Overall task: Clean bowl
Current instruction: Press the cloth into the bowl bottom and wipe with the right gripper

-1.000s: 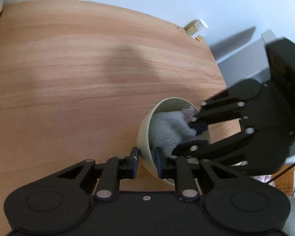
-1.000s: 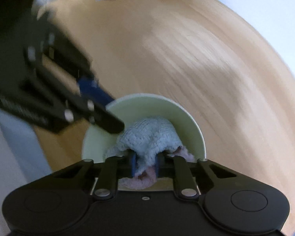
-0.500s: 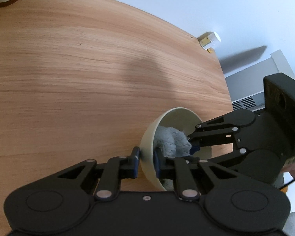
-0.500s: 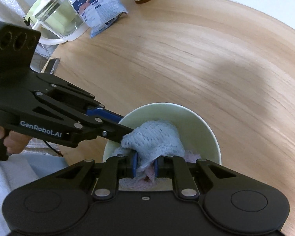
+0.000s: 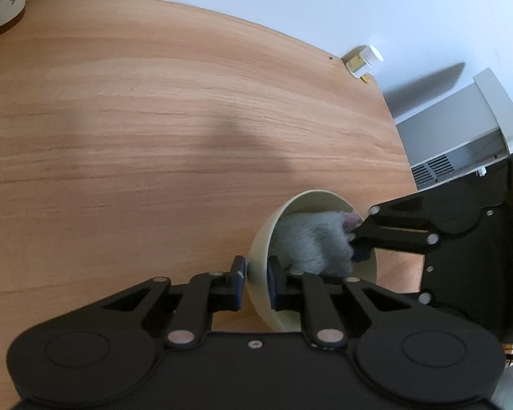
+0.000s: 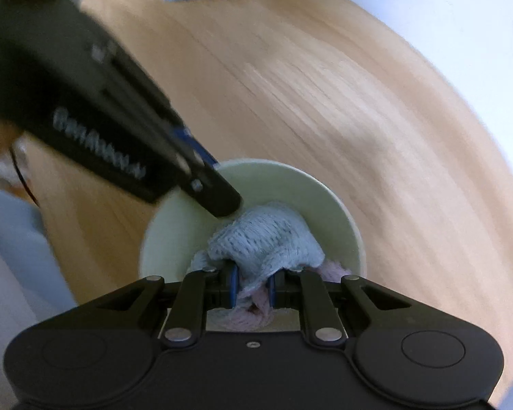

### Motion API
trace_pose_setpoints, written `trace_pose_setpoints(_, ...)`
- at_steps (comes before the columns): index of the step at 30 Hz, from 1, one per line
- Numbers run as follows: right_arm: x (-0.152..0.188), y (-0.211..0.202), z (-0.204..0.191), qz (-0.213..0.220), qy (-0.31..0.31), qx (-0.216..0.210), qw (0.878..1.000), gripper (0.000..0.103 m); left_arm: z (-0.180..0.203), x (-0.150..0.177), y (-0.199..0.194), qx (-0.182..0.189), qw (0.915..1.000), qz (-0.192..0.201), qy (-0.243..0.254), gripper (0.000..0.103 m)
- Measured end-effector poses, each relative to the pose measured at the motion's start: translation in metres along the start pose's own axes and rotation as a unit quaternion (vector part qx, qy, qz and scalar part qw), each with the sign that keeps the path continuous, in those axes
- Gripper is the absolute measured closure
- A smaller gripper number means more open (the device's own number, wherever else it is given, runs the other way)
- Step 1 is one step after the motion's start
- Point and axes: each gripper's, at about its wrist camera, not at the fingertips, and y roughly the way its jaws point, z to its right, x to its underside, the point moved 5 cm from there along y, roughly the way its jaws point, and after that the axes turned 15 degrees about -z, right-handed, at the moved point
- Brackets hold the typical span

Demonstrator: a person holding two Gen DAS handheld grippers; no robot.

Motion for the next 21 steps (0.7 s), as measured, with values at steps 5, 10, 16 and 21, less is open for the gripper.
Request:
trace_pose_setpoints(5,0.007,-0.015,0.000,-0.001,-0.018,0.055,0.998,0.085,0.006,-0.001,0.001,-0.018,0.9995,-0.002,0.025,0.090)
trace_pose_setpoints(10,0.011,-0.034,0.001,0.007,-0.014,0.088,0.996,0.085,0.007,-0.001,0.000,-0.023,0.9989,-0.003,0.040,0.090)
trace_pose_setpoints(16,0.003,-0.030,0.000,0.002,-0.013,0.105,0.994,0.085,0.008,-0.002,0.000,-0.023,0.9983,-0.006,0.053,0.089)
trace_pose_setpoints(21,-0.013,-0.011,-0.003,-0.012,0.008,0.068,0.998,0.086,0.008,-0.001,0.000,-0.022,0.9979,-0.009,0.060,0.089)
